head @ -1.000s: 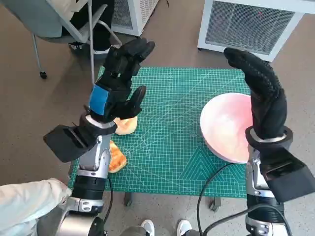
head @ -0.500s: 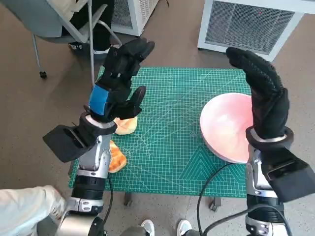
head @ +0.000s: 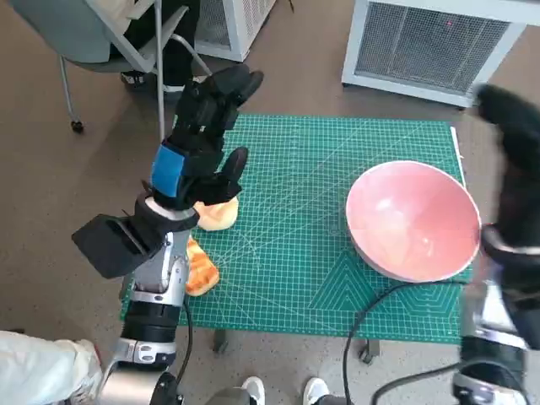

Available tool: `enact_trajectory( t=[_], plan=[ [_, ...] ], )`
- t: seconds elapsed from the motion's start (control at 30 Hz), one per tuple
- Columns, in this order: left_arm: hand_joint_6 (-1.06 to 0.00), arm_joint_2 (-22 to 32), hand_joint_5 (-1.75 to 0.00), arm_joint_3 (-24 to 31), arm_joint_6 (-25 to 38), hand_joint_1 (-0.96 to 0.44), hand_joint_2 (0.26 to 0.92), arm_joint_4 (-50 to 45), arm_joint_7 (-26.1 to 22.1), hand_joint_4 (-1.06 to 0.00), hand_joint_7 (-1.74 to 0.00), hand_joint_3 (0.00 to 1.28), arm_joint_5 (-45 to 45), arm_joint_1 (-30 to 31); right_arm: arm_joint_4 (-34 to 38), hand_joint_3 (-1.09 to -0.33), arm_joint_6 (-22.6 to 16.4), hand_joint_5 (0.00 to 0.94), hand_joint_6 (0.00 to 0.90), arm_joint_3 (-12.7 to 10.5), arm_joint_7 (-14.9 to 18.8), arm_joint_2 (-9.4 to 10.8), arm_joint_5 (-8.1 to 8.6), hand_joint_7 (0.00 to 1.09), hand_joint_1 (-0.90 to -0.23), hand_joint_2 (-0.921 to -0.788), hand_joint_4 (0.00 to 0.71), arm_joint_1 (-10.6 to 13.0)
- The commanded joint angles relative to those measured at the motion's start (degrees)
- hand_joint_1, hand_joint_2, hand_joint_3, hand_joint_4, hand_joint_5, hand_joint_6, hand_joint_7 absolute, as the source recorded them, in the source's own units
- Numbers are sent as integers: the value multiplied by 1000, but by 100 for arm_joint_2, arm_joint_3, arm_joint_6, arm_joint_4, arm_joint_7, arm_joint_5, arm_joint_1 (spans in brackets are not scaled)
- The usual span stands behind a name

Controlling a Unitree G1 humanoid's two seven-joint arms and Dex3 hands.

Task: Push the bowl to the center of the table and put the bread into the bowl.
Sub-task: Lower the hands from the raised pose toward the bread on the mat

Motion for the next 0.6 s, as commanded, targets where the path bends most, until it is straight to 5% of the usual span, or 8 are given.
enact_trajectory(
  t=[0.03, 0.6],
  plan=[
    [1, 3, -517, 28, -53, -335, 768, -1, 12, 1, -791, 775, -14, -52, 649, -707, -204, 0, 79, -355, -418, -173, -176, 554, -552, -921, 294, 159],
    [1, 27, -511, 20, -18, -324, 756, -22, 57, 1, -784, 783, 30, -64, 3336, -752, -399, 1, 112, -815, -690, -598, 114, 453, -515, -921, 272, -118]
  ],
)
